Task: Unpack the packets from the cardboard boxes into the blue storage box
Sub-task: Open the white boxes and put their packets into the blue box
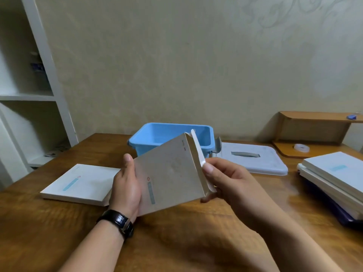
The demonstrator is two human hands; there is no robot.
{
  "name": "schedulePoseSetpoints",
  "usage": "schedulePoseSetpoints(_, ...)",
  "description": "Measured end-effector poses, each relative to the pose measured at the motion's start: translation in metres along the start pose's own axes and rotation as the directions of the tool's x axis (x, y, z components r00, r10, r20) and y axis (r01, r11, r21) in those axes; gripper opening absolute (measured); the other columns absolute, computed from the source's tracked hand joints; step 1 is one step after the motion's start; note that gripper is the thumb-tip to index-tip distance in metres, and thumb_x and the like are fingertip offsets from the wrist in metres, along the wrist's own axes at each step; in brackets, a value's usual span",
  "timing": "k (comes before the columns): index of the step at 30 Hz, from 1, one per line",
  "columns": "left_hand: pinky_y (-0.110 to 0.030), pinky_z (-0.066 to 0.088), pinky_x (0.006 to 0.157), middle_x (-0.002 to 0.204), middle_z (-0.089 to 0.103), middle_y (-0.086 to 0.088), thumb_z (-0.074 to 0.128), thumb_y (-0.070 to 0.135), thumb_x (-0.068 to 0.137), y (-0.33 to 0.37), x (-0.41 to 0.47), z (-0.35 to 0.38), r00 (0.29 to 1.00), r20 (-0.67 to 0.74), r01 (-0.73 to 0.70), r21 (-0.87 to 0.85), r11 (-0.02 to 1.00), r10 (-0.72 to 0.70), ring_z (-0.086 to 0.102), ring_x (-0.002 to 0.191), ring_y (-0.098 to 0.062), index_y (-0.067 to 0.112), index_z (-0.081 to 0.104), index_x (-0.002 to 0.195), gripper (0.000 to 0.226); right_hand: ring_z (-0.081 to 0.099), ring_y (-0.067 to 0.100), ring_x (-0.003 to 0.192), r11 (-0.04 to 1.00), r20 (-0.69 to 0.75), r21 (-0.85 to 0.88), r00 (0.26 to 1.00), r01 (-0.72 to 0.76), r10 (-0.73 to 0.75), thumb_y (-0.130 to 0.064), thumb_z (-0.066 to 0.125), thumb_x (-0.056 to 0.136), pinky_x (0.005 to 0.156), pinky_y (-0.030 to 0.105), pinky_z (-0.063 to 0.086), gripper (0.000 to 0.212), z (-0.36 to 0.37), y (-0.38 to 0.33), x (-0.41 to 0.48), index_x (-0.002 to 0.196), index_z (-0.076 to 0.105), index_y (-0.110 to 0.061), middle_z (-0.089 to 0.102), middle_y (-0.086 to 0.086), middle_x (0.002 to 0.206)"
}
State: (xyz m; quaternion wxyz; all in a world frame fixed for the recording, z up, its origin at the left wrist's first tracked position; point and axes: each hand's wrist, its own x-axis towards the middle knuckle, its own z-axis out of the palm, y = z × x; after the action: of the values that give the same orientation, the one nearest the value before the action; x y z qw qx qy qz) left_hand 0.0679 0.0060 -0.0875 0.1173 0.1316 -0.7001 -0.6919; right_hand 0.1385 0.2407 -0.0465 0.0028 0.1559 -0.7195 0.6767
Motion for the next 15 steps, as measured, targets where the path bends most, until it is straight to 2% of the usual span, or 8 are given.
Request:
schedulePoseSetpoints(4, -0.032, 0.054, 0.066, 0.095, 0.078, -0.001, 0.022, 0.077, 0.100, -0.003, -0.002, 0.001, 0.998, 0.035, -0.063, 0.073, 0.995, 0.060, 0.076, 0.090, -0.024, 0.036, 0.069, 0.110, 0.063, 0.077, 0.021, 0.098, 0.998, -0.082, -0.059, 0.996, 0.016, -0.021, -0.047, 0.063, 0.096, 0.076, 0.036, 0.063, 0.035, -0.004, 0.012, 0.002, 0.126, 0.074, -0.032, 0.080, -0.001, 0.114)
schedulePoseSetpoints(8, -0.032, 0.054, 0.065, 0.094, 0.079, 0.001, 0.023, 0.077, 0.100, -0.004, -0.001, 0.002, 0.993, 0.050, -0.112, 0.095, 0.989, 0.108, 0.077, 0.088, -0.023, 0.036, 0.068, 0.110, 0.062, 0.078, 0.019, 0.096, 0.995, -0.117, -0.073, 0.991, 0.062, -0.071, -0.033, 0.064, 0.105, 0.070, 0.033, 0.062, 0.047, -0.006, 0.016, 0.002, 0.147, 0.053, -0.050, 0.077, -0.001, 0.106)
schedulePoseSetpoints(15, -0.029, 0.051, 0.060, 0.094, 0.077, 0.001, 0.022, 0.074, 0.102, -0.004, -0.006, 0.004, 0.989, 0.068, -0.136, 0.122, 0.983, 0.128, 0.076, 0.085, -0.021, 0.036, 0.067, 0.112, 0.060, 0.075, 0.017, 0.098, 0.996, -0.115, -0.082, 0.993, 0.030, -0.039, -0.032, 0.057, 0.110, 0.072, 0.036, 0.065, 0.053, -0.009, 0.022, -0.003, 0.147, 0.045, -0.068, 0.075, -0.008, 0.111)
